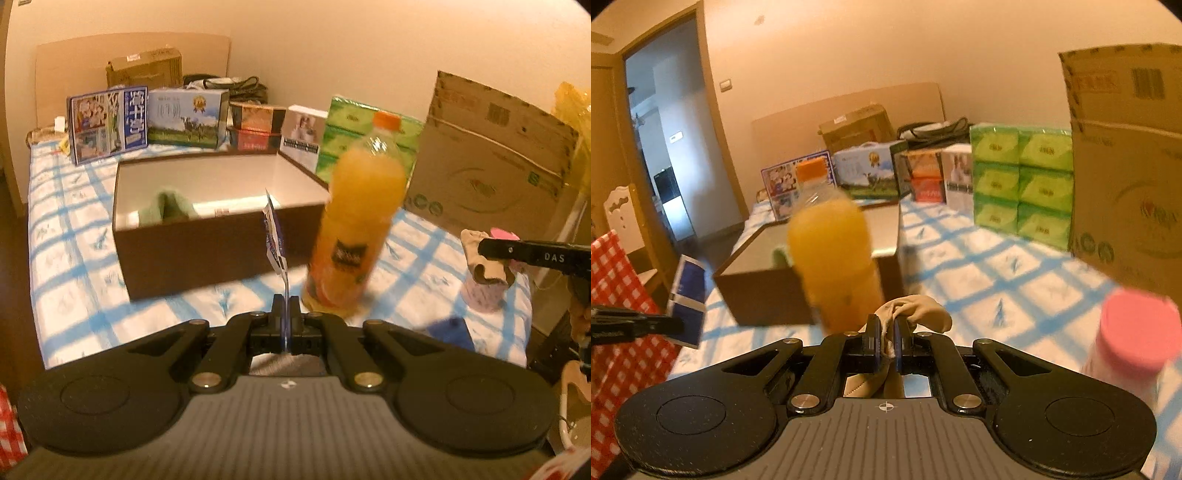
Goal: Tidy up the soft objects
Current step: 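Carry the blue wipe packet to the brown box with the left tool while the right tool carries the stocking, then open both tools inside the brown box to drop the packet and stocking, then move both open tools back to the pile of soft items, then grasp the striped knit sock with the left tool while the right tool grasps the blue towel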
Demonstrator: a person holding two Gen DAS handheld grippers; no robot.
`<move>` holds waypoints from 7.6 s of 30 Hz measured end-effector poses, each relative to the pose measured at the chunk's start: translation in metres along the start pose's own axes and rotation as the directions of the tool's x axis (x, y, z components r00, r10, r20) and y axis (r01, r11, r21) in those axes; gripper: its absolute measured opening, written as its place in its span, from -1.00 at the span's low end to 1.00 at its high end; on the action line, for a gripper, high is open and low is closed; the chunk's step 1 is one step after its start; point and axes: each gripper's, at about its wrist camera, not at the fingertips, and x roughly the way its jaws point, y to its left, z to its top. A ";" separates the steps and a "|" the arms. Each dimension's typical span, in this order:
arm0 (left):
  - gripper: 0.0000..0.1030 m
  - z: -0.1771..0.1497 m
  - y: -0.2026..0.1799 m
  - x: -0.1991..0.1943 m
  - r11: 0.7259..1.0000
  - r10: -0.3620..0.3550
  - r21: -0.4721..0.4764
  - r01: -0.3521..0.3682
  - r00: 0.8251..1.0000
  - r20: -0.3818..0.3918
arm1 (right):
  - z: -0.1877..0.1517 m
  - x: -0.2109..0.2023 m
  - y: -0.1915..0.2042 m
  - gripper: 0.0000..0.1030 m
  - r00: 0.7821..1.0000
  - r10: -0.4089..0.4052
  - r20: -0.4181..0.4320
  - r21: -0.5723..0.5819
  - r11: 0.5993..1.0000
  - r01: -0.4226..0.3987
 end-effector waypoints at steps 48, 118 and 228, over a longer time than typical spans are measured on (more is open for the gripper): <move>-0.49 0.170 0.066 0.300 0.998 -0.065 -0.008 0.064 0.995 -0.076 | 0.128 0.323 -0.055 -0.21 0.945 0.323 -0.059 -0.221 0.919 -0.328; -0.36 -0.006 0.023 -0.034 0.993 0.002 -0.115 -0.003 1.000 -0.008 | -0.088 -0.066 0.041 0.38 0.999 -0.037 -0.001 0.225 0.974 0.036; 0.63 -0.103 0.043 0.047 0.962 0.207 -0.122 -0.245 0.944 -0.257 | -0.152 -0.001 0.039 0.38 0.981 -0.064 -0.184 0.225 0.969 0.105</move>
